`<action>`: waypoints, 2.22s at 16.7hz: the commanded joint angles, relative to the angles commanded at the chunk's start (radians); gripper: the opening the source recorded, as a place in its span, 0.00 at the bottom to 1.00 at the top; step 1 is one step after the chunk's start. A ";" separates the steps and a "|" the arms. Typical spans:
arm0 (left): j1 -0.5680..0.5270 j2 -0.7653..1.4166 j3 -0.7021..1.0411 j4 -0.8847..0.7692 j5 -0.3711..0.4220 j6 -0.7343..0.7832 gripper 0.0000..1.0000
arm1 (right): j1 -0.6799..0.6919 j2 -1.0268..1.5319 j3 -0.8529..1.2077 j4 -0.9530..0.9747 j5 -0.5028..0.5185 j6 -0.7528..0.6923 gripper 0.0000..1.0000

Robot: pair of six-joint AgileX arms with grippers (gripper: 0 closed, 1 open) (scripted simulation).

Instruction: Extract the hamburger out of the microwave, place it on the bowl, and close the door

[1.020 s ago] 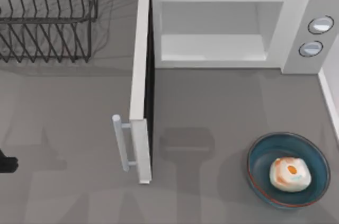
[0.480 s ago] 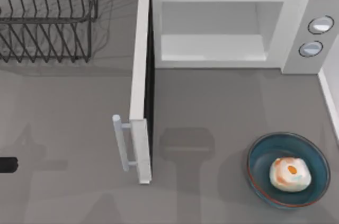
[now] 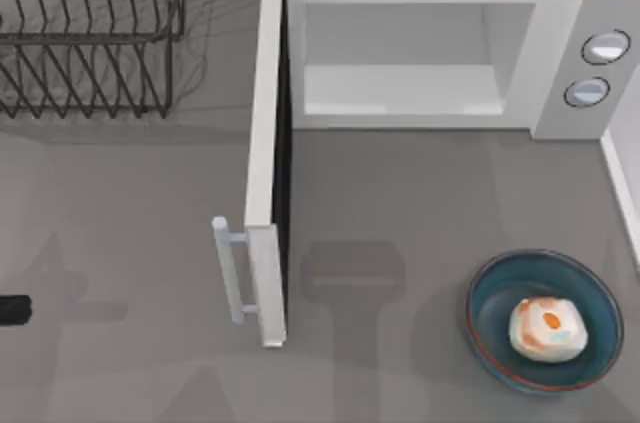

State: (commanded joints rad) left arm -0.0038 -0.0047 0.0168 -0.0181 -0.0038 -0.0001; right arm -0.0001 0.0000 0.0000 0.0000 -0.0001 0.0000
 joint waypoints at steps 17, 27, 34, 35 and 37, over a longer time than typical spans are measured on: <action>-0.300 0.104 0.101 -0.003 -0.302 0.001 0.00 | 0.000 0.000 0.000 0.000 0.000 0.000 1.00; -0.298 0.258 0.130 0.113 -0.300 0.003 0.00 | 0.000 0.000 0.000 0.000 0.000 0.000 1.00; -0.293 0.300 0.137 0.150 -0.291 0.002 0.00 | 0.000 0.000 0.000 0.000 0.000 0.000 1.00; -0.300 0.312 0.149 0.138 -0.294 -0.006 0.00 | 0.000 0.000 0.000 0.000 0.000 0.000 1.00; -0.329 0.369 0.203 0.082 -0.307 -0.042 0.00 | 0.000 0.000 0.000 0.000 0.000 0.000 1.00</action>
State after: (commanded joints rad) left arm -0.3329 0.3640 0.2201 0.0642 -0.3109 -0.0418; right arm -0.0001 0.0000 0.0000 0.0000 -0.0001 0.0000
